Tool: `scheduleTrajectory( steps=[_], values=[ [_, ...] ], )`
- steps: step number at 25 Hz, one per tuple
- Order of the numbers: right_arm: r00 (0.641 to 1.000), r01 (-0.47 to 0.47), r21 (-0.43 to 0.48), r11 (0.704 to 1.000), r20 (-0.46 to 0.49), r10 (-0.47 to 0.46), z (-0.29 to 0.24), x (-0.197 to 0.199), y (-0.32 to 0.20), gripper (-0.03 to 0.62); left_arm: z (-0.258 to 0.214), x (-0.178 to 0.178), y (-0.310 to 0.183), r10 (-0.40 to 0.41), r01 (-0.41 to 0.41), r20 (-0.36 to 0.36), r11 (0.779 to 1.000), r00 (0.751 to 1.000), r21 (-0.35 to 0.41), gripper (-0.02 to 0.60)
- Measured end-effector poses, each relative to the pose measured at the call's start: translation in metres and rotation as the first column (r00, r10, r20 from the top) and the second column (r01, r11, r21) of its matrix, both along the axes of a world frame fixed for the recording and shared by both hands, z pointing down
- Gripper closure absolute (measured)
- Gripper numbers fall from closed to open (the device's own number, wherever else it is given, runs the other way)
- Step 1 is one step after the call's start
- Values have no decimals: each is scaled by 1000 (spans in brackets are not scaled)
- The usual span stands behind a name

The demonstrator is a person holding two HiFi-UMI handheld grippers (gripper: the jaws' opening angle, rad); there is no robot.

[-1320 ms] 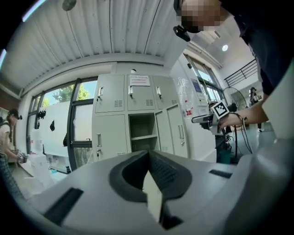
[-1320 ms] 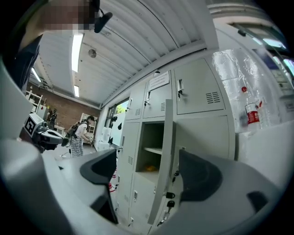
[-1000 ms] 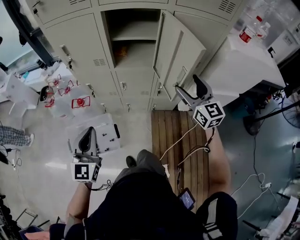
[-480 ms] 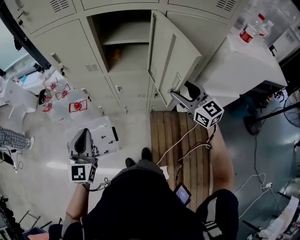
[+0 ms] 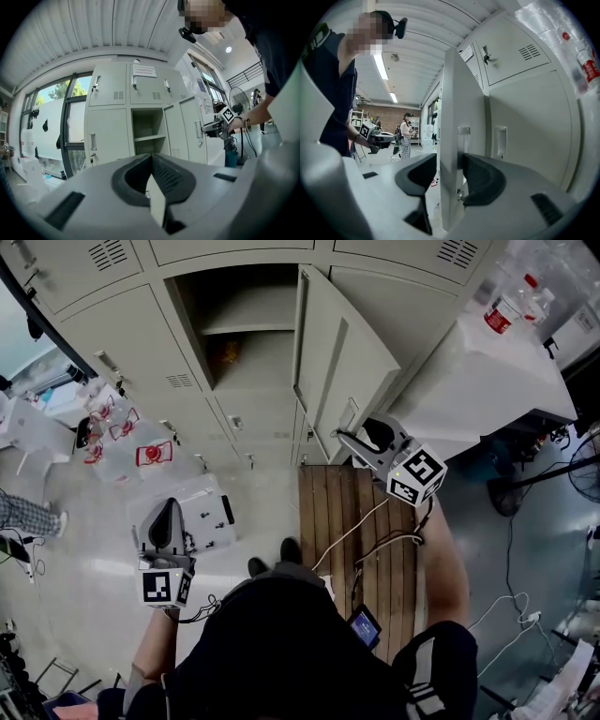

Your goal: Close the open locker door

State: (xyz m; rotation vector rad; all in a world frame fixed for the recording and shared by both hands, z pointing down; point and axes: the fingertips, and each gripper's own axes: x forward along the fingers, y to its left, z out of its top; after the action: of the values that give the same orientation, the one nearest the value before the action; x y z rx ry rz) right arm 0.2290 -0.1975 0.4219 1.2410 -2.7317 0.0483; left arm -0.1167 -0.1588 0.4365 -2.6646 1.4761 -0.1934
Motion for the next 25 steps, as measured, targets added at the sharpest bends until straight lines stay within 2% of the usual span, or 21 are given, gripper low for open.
scheduleTrajectory(
  steps=[5,6,11,15,21,25],
  values=[
    [999,50,-10,999,0,-50,0,-5,3,422,2,-3,-5,-10,10,6,1000,1000,-4,578],
    [998,56,-11,998,-4,-56,0,-6,3,442,2,-3,-5,-12,12,8,1000,1000,-6,578],
    [997,69,-10,998,-19,-69,-2,-11,2,447,2,-4,-8,-15,15,9,1000,1000,-3,578],
    [996,93,-26,995,-8,-93,-2,-20,3,450,7,-6,-6,-30,32,27,998,999,-54,578],
    [992,126,-41,991,-7,-126,-1,-37,2,450,9,-12,-4,-47,51,41,995,998,-86,578],
    [989,149,-42,988,1,-149,-2,-50,1,453,10,-17,-4,-39,40,23,998,999,-56,578]
  ],
)
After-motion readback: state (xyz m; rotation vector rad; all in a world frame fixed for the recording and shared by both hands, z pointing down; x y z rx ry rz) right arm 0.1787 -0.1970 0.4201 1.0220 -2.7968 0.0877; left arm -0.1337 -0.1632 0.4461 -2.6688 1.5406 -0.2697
